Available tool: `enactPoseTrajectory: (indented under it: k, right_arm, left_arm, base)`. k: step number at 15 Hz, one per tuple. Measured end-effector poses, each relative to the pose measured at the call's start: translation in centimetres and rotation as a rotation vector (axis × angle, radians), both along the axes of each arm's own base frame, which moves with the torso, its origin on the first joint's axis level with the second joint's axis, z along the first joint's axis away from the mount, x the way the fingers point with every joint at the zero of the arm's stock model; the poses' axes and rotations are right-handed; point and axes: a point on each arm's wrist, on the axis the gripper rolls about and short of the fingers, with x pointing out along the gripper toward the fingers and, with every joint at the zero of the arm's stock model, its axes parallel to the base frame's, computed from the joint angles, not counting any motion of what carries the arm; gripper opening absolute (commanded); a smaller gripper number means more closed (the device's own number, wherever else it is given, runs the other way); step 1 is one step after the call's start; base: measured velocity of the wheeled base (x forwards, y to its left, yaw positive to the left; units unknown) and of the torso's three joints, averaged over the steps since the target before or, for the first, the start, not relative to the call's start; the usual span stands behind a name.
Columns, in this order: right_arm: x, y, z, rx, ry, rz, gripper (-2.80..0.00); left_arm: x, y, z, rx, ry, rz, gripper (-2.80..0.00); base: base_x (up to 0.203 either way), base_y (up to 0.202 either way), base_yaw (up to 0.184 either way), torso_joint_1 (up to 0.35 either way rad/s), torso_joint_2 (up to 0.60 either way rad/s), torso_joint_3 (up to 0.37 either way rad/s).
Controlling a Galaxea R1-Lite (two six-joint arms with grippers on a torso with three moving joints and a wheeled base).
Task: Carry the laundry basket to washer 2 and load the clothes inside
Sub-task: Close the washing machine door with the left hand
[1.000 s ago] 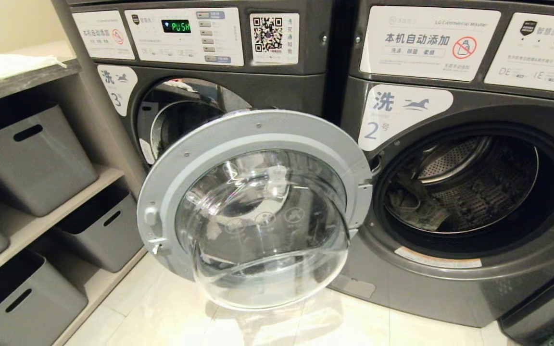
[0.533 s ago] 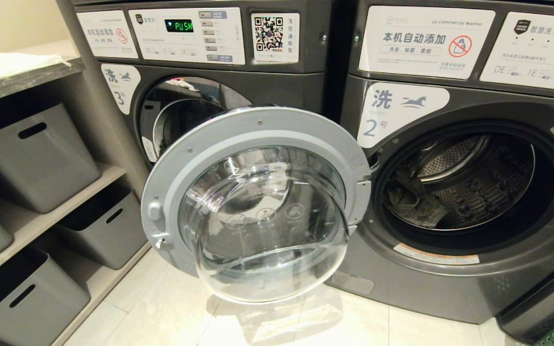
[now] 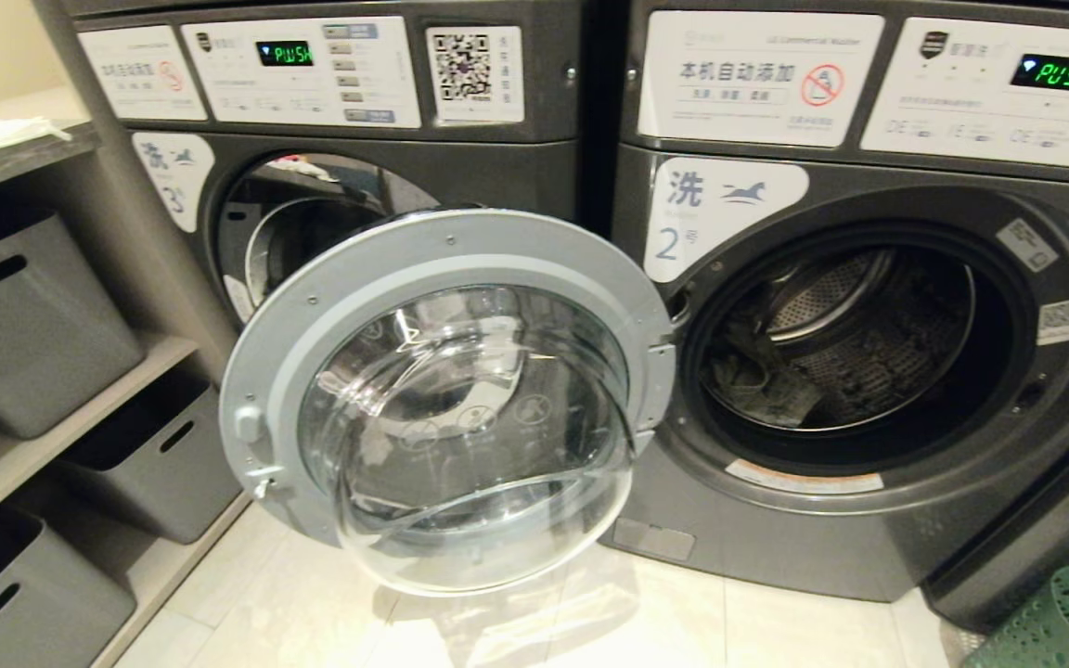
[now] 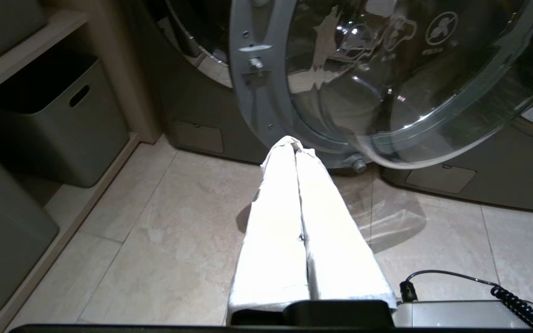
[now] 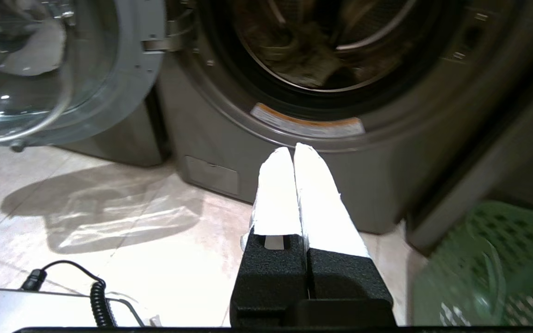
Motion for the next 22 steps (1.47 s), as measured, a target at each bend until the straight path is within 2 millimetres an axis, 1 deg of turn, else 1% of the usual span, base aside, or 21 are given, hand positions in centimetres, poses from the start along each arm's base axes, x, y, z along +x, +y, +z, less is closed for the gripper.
enactPoseTrajectory:
  k: [5, 15, 22]
  right_arm:
    - [0.00, 0.00, 0.00, 0.000, 0.000, 0.000, -2.80]
    - [0.00, 0.00, 0.00, 0.001, 0.000, 0.000, -2.80]
    - [0.00, 0.00, 0.00, 0.001, 0.000, 0.001, -2.80]
  left_arm:
    - [0.00, 0.00, 0.00, -0.001, 0.000, 0.000, -2.80]
    - [0.00, 0.00, 0.00, -0.002, 0.000, 0.000, -2.80]
    - [0.00, 0.00, -0.01, 0.000, 0.001, 0.000, -2.80]
  base:
    - [0.002, 0.007, -0.145, 0.004, 0.00, 0.002]
    - [0.000, 0.000, 0.000, 0.000, 0.00, 0.000]
    - [-0.180, 0.000, 0.001, 0.002, 0.00, 0.002]
